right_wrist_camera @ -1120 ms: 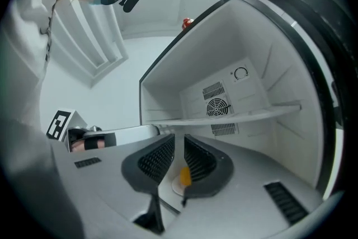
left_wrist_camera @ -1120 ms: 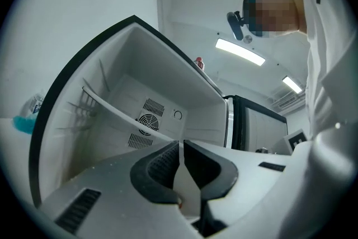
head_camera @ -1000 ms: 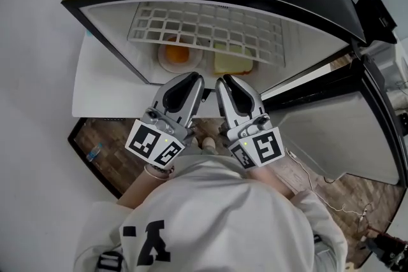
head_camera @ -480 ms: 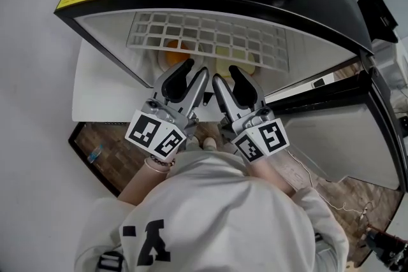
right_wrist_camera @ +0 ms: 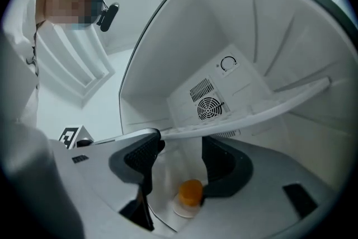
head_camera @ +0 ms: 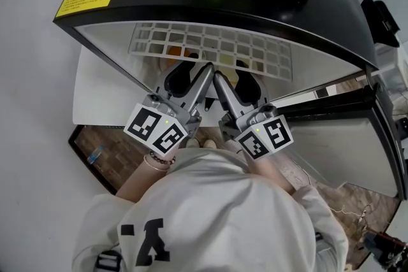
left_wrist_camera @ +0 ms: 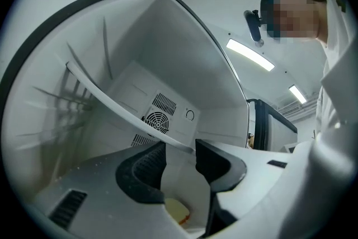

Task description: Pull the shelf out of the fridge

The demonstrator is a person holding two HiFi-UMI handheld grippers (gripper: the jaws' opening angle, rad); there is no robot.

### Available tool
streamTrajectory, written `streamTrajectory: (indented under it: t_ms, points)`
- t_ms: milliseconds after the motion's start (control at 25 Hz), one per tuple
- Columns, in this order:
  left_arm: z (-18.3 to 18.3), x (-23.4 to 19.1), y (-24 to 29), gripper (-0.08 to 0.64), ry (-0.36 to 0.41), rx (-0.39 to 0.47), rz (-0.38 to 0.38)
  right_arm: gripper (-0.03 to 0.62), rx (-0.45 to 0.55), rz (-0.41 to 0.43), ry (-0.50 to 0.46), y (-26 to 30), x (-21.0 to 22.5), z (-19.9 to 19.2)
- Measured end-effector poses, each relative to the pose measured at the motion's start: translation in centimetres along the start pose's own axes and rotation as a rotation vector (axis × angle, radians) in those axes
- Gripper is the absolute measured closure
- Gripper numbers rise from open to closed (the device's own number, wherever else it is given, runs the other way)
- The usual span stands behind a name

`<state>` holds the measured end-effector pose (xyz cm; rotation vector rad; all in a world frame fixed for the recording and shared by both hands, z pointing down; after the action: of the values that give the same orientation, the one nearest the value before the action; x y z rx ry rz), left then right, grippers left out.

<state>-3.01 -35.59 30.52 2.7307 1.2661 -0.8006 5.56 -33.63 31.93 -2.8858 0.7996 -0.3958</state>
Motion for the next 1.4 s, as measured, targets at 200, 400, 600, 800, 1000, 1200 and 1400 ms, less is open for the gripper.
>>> streamTrajectory:
  t_ms: [200, 400, 600, 800, 1000, 1200, 1400]
  points:
    - [0.2, -0.3, 0.4, 0.399, -0.004, -0.023, 0.000, 0.339, 0.031, -0.012, 0.067, 0.3, 0.8, 0.5]
    - [0.6, -0.9, 1.0, 0.397, -0.028, -0.020, 0.015, 0.339, 0.031, -0.024, 0.131, 0.8, 1.4, 0.6]
    - [0.8, -1.0, 1.5, 0.394, -0.058, -0.012, 0.007, 0.339, 0.034, -0.022, 0.197, 1.5, 2.0, 0.7]
    - [0.9, -1.0, 1.5, 0.394, -0.072, -0.016, 0.015, 0.339, 0.030, -0.023, 0.217, 2.2, 2.3, 0.8]
    - [0.9, -1.4, 1.4, 0.396, -0.141, 0.017, 0.022, 0.337, 0.020, -0.016, 0.242, 2.7, 2.5, 0.7]
    - [1.0, -1.6, 1.4, 0.397, -0.182, 0.033, 0.026, 0.329, 0.011, 0.007, 0.244, 3.1, 2.5, 0.9]
    - [0.9, -1.7, 1.6, 0.397, -0.171, 0.027, 0.033, 0.325, 0.016, 0.025, 0.247, 3.4, 2.6, 0.9]
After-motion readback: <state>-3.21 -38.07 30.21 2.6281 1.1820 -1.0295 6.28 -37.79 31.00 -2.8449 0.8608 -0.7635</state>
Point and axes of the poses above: the fingertips, and each gripper's own axes: y forward along the fingers, x to its right, z out of its top, the point moved 2 cm from there along -y, backward along the fingers, and after that the axes turned 7 degrees about -y, right-handed, at the moved point
